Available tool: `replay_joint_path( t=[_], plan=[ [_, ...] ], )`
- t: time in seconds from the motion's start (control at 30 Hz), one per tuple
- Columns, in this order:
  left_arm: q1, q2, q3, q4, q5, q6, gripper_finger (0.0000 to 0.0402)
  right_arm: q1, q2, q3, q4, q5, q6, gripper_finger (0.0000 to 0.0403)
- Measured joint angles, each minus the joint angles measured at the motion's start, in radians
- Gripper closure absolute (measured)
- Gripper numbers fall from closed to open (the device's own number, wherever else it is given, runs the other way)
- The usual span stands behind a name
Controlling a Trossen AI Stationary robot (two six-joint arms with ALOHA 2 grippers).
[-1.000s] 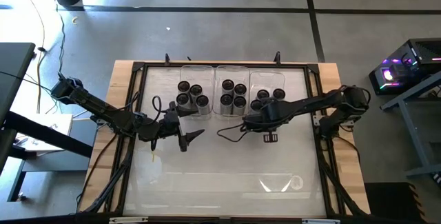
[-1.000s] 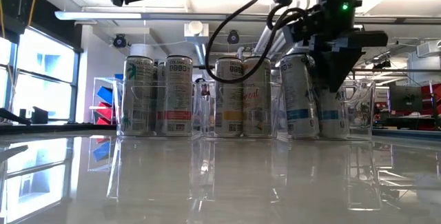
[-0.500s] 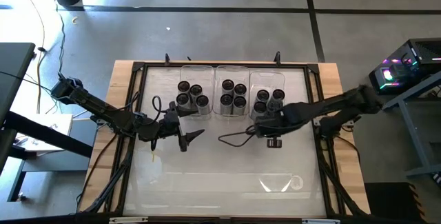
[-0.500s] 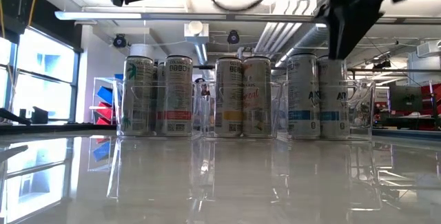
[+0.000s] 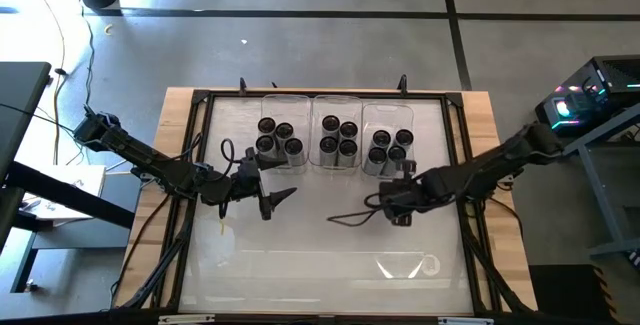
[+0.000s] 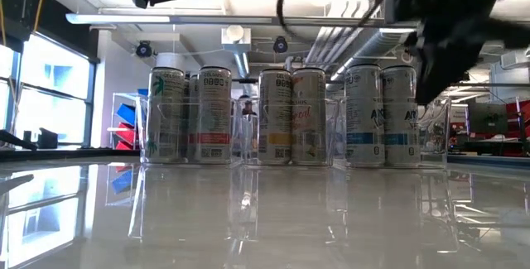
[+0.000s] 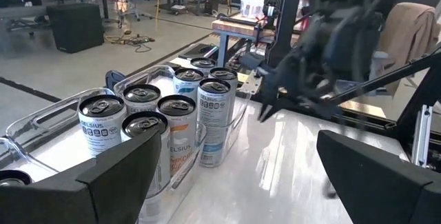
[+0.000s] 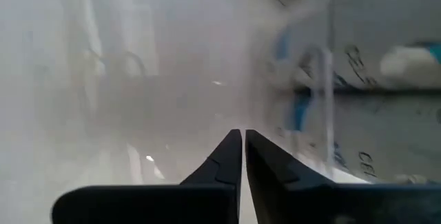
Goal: Sort soda cans
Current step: Move the transparent bins to the top center of the table
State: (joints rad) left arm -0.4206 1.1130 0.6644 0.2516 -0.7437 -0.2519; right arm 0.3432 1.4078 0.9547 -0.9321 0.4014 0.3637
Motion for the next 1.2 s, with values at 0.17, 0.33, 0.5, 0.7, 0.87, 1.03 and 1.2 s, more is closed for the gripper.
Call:
replay_joint_path(
  t=[0.17,0.33,0.5,0.7,0.87,1.03,1.2],
  plan=[
    [0.0,0.0,0.0,0.0,0.0,0.0,0.0018,-0.058,0.0,-0.059,0.042,0.01,-0.038,0.04],
    [0.0,0.0,0.0,0.0,0.0,0.0,0.0018,-0.104,-0.001,-0.068,0.083,0.016,-0.116,0.04],
    [0.0,0.0,0.0,0.0,0.0,0.0,0.0018,-0.139,-0.001,-0.068,0.107,0.008,-0.185,0.0402],
    [0.0,0.0,0.0,-0.001,0.0,0.0,0.0018,-0.153,-0.001,-0.068,0.108,0.012,-0.223,0.0402],
    [0.0,0.0,0.0,-0.001,0.0,0.0,0.0018,-0.153,-0.001,-0.068,0.116,0.038,-0.237,0.0402],
    [0.0,0.0,0.0,-0.001,0.0,0.0,0.0018,-0.154,0.0,-0.068,0.127,0.055,-0.252,0.0403],
    [0.0,0.0,0.0,0.0,0.0,0.0,0.0018,-0.16,-0.001,-0.068,0.161,0.057,-0.255,0.0403]
  ],
)
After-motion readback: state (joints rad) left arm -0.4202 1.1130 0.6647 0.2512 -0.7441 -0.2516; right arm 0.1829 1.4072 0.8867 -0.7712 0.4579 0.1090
